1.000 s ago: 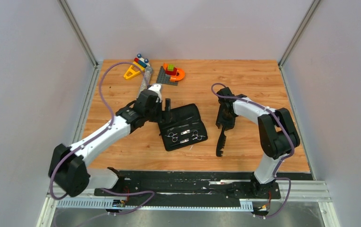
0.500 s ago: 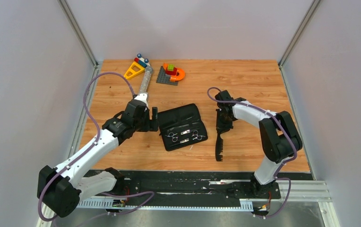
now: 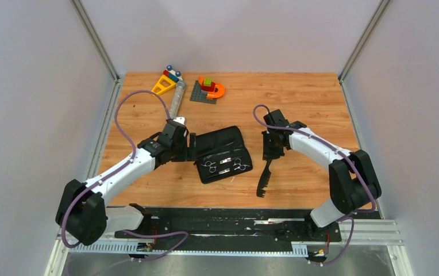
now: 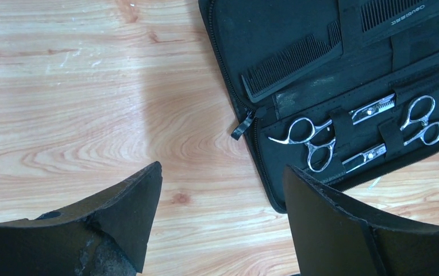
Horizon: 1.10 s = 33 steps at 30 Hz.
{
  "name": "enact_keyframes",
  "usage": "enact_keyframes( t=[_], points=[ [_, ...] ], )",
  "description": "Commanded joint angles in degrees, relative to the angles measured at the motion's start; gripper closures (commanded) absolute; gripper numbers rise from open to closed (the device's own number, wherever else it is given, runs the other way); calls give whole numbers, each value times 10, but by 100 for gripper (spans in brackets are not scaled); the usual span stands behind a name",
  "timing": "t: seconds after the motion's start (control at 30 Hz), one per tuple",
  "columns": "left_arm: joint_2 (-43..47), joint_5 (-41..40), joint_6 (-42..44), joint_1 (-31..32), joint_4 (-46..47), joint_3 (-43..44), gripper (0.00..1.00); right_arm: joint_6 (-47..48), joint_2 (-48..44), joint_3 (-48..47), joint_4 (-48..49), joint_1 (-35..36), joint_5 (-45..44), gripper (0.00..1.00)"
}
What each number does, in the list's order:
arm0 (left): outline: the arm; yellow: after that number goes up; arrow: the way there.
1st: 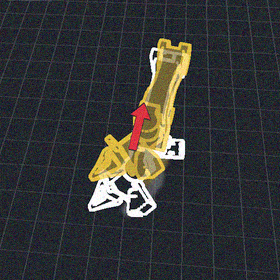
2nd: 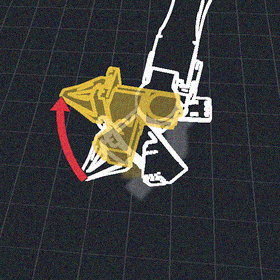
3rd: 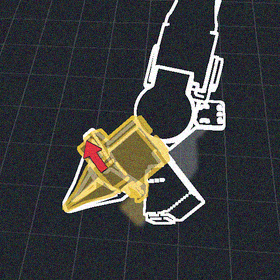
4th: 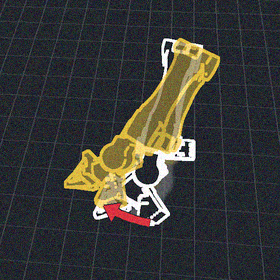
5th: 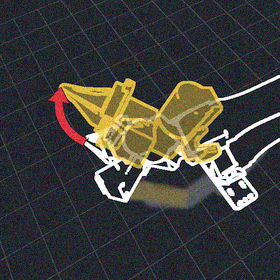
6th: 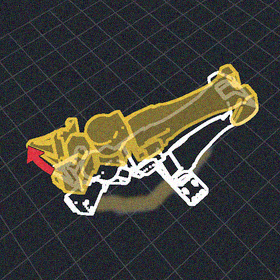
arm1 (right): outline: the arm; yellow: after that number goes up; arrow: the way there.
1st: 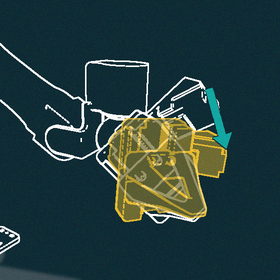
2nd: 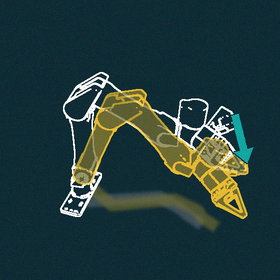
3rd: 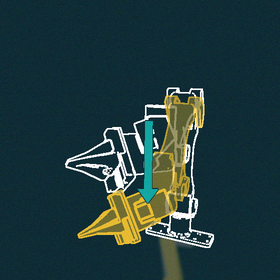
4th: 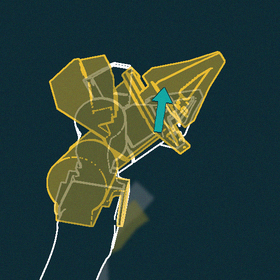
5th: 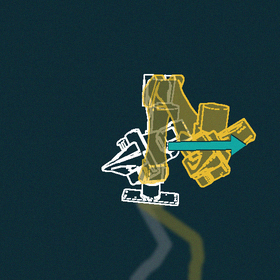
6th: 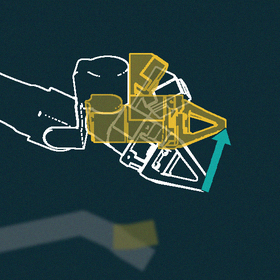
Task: Sort the hair-cutting tools
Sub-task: Move the hairdressing tool bag to the center of the board.
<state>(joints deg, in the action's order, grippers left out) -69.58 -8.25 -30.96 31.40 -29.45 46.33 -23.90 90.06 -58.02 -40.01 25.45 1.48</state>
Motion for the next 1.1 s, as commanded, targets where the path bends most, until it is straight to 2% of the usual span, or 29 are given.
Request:
enact_keyframes(
  t=[0.0, 0.13, 0.23, 0.4, 0.63, 0.87, 1.07],
  points=[
    [-31, 6, -25, -4, 38, 0, 18, -30, -36, 6, 12, 3, -15, 80],
    [-82, 14, -34, -5, 71, -2, 27, -41, -36, 3, 26, 3, -7, 57],
    [-132, 26, -41, -6, 93, 3, 40, -51, -47, 9, 31, 3, -15, 52],
    [-198, 47, -45, -6, 111, 19, 53, -60, -75, 32, 35, 3, -36, 51],
    [-279, 85, -71, -6, 142, 58, 68, -47, -86, 51, 95, 7, 60, 51],
    [-357, 124, -108, -5, 167, 129, 73, -29, 25, -11, 111, 9, 63, 54],
    [-411, 137, -112, -7, 166, 200, 73, -38, 124, -69, 110, -4, 15, 64]
  ],
)
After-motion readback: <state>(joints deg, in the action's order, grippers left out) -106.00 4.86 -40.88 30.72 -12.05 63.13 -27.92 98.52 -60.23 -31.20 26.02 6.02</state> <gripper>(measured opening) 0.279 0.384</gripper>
